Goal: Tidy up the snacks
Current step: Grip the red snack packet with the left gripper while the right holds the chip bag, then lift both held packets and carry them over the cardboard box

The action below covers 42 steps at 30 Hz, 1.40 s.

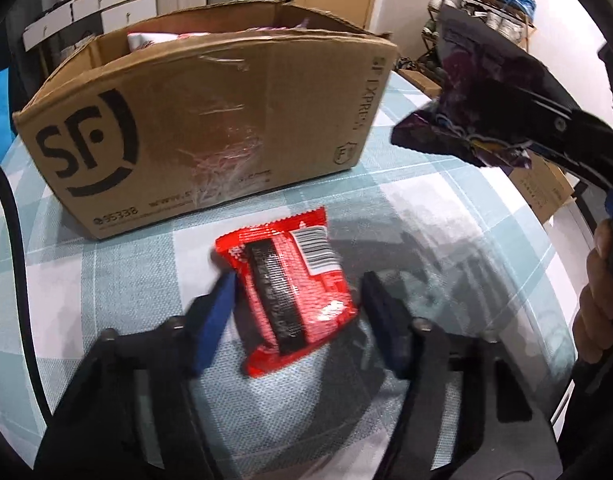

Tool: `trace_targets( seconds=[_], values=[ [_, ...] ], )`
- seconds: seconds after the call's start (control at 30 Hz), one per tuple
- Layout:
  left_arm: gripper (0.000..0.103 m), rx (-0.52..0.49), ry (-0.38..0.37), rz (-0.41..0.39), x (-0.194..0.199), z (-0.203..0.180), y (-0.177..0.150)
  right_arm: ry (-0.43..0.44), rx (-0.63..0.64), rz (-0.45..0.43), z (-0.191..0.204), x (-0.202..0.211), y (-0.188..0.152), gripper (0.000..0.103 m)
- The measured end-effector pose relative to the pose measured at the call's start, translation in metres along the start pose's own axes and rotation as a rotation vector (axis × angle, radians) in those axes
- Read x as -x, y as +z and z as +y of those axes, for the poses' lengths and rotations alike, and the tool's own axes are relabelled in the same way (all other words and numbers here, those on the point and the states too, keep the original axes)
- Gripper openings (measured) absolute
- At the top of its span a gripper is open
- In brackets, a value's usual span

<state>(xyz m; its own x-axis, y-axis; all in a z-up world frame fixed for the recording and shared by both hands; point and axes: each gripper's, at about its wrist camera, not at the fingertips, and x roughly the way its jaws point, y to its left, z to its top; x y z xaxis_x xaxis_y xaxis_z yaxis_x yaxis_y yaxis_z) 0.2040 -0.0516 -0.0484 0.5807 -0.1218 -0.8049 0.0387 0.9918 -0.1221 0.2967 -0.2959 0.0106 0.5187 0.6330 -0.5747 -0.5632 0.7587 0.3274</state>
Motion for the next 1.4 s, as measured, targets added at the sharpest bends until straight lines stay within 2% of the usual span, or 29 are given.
trace_targets(
  seconds=[0.1,0.5,0.73,0.97,1.2,1.4],
  values=[
    [0.042,-0.013,-0.008,-0.012,0.002,-0.002,-0.002,0.002,0.0,-0.001,0.001,0.001,0.0,0.054],
    [0.042,0.001,-0.028,-0.041,0.021,0.006,-0.005,0.015,0.006,0.005,0.004,-0.001,0.001,0.054],
    [0.042,0.021,-0.041,-0.09,0.048,0.017,0.001,0.031,0.015,-0.009,0.01,0.001,0.003,0.054],
    [0.042,0.056,-0.064,-0.147,0.096,0.038,0.01,0.066,0.031,-0.03,0.02,0.006,0.004,0.054],
    [0.042,0.074,-0.047,-0.215,0.123,0.053,0.024,0.099,0.037,-0.076,0.029,0.018,0.007,0.054],
    [0.042,0.075,-0.029,-0.255,0.148,0.063,0.034,0.102,0.039,-0.082,0.033,0.017,0.007,0.054]
  ],
)
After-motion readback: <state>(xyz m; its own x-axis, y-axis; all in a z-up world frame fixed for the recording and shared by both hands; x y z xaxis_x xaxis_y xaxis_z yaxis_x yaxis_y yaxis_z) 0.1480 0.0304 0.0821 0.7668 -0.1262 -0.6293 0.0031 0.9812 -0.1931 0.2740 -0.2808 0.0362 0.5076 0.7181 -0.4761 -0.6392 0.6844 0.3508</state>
